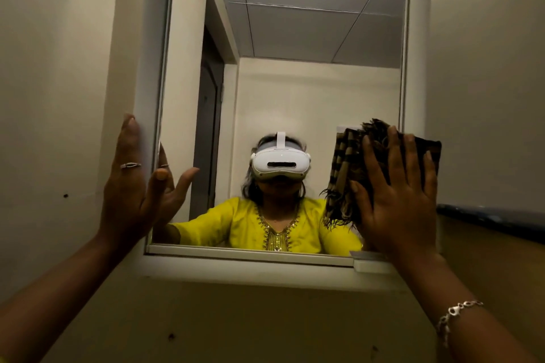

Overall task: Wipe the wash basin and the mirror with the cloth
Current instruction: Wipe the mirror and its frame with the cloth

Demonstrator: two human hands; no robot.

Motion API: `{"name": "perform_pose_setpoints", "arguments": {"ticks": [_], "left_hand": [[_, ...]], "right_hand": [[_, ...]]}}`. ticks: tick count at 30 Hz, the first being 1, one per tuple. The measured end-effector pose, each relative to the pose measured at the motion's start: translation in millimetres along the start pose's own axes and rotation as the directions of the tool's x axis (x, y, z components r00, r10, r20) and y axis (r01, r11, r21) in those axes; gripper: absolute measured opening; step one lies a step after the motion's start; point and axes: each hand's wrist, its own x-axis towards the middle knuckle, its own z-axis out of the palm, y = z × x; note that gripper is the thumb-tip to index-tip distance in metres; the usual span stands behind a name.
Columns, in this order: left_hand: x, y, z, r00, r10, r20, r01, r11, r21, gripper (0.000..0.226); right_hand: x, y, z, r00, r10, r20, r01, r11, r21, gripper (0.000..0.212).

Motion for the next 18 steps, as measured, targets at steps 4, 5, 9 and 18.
{"name": "perform_pose_setpoints", "arguments": {"ticks": [4,5,9,18], "left_hand": [[-0.4,7.1,-2.6,0.998,-0.066,0.022,0.066,0.998,0.003,0.112],[-1.0,3.8,-2.0,0.998,-0.053,0.019,0.053,0.999,0.006,0.111],[-1.6,-16.4,4.0,0.999,0.005,-0.041,0.000,0.991,0.135,0.101],[-0.6,-10.6,-1.8,0.999,-0.031,0.030,0.033,0.997,-0.066,0.095]], "right_hand": [[-2.2,-4.3,-0.1,1.000,0.026,0.017,-0.026,0.999,-0.018,0.058],[-1.9,-7.9,0.0,0.999,0.037,0.019,-0.037,0.999,-0.018,0.058],[-0.1,-41.3,1.9,0.999,0.040,0.018,-0.041,0.999,0.036,0.059],[1.0,-170.3,3.8,0.988,-0.139,0.060,0.128,0.979,0.160,0.059]]}}
